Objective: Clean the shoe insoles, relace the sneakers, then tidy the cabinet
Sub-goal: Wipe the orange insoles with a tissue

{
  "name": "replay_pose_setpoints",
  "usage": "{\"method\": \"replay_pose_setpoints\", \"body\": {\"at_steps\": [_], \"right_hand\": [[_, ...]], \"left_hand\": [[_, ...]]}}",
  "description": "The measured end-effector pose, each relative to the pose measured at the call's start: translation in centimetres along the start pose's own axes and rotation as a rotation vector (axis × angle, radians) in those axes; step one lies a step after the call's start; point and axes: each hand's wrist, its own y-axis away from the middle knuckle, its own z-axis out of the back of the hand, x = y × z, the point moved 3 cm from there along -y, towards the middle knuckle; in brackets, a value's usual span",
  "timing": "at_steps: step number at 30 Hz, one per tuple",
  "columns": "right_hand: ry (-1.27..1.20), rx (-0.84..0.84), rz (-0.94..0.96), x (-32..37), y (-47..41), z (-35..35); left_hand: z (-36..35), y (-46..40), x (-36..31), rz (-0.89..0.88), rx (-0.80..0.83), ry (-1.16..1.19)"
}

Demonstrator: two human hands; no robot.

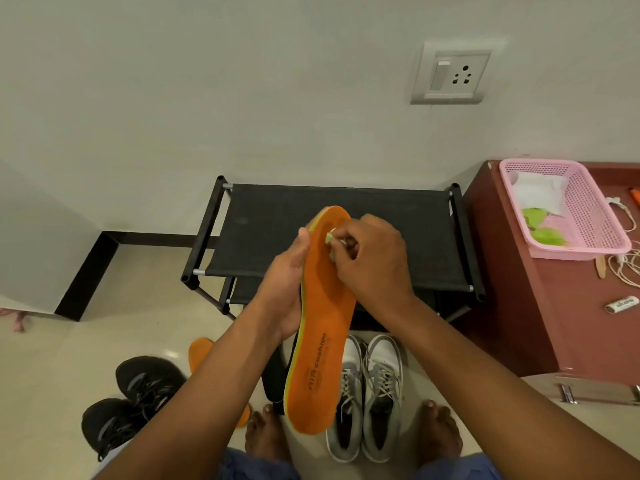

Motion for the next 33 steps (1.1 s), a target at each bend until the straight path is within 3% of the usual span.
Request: {"method": "replay_pose_setpoints", "body": {"at_steps": [3,8,25,33], "right_hand": [[0.027,-0.077,-0.052,-1.4,-0.6,0.5],[0.006,-0.048,-0.038,-1.7,-0.5,0.1],[-0.085,0.257,0.077,0.6,1.4,-1.5],[-0.202,0.408,0.068,2.4,2.8,-1.4]], "left_hand": [[-0.4,0.1,0.2,0.02,0.031,-0.048],[-0.1,-0.1,0.2,0.022,0.013,-0.04],[1.4,-0.1,-0.9,-0.021,-0.134,0.222],[2.8,-1.3,-1.2,-0.021,-0.073,0.488]]}}
